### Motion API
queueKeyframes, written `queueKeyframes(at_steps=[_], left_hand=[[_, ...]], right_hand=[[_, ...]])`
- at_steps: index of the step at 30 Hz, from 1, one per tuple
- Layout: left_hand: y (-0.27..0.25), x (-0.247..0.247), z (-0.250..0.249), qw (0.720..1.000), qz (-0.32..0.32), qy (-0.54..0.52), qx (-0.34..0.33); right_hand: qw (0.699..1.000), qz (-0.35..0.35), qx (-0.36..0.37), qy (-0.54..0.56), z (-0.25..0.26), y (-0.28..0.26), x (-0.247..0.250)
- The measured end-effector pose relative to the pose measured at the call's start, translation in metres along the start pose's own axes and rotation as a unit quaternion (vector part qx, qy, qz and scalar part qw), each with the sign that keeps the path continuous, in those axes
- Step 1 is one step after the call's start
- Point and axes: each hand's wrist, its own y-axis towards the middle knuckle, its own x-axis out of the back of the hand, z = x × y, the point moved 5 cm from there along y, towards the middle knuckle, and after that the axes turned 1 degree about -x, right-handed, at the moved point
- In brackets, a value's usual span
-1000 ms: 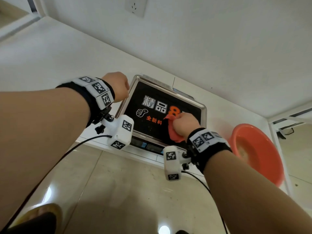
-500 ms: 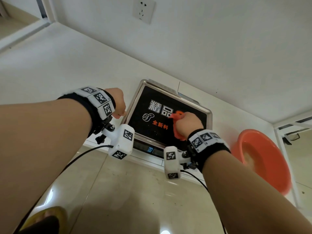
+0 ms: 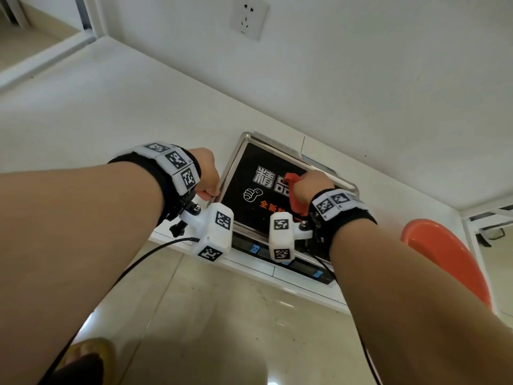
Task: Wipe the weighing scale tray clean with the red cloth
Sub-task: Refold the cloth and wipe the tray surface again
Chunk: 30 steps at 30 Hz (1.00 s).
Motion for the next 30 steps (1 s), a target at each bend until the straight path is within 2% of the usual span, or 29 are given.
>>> queueKeyframes(at_steps=[3,5,8,12,14,20,22,24,30], left_hand=[[0.001,-0.001,0.001,1.0,-0.003,-0.017,0.003],[0.002,-0.001,0.005,1.0,0.001,-0.019,0.004],[0.004,-0.003,0.01,0.999,0.018,-0.032,-0.004],[0.002,-0.005,0.014,0.999,0.026,-0.046,-0.007],[0.003,-0.005,0.013,0.998,0.032,-0.06,-0.014],[0.004,-0.004,0.016,0.995,0.033,-0.087,-0.031],[0.004,-0.004,0.017,0.995,0.034,-0.085,-0.028],[0.004,-0.004,0.017,0.995,0.032,-0.094,-0.025],[0.002,-0.006,0.014,0.996,0.017,-0.086,-0.023]], right_hand=[[0.996,-0.042,0.016,0.082,0.03,0.002,0.0],[0.99,-0.014,0.071,0.118,0.044,-0.002,-0.005],[0.986,0.032,0.125,0.109,0.044,-0.01,0.001],[0.997,-0.019,0.072,0.014,0.044,0.007,0.014],[0.997,-0.041,0.07,0.003,0.057,0.006,0.015],[0.982,0.008,0.176,0.072,0.09,-0.019,0.004],[0.972,0.045,0.201,0.111,0.092,-0.028,-0.003],[0.963,0.076,0.241,0.098,0.096,-0.036,-0.009],[0.923,0.019,0.383,-0.02,0.104,-0.06,-0.024]])
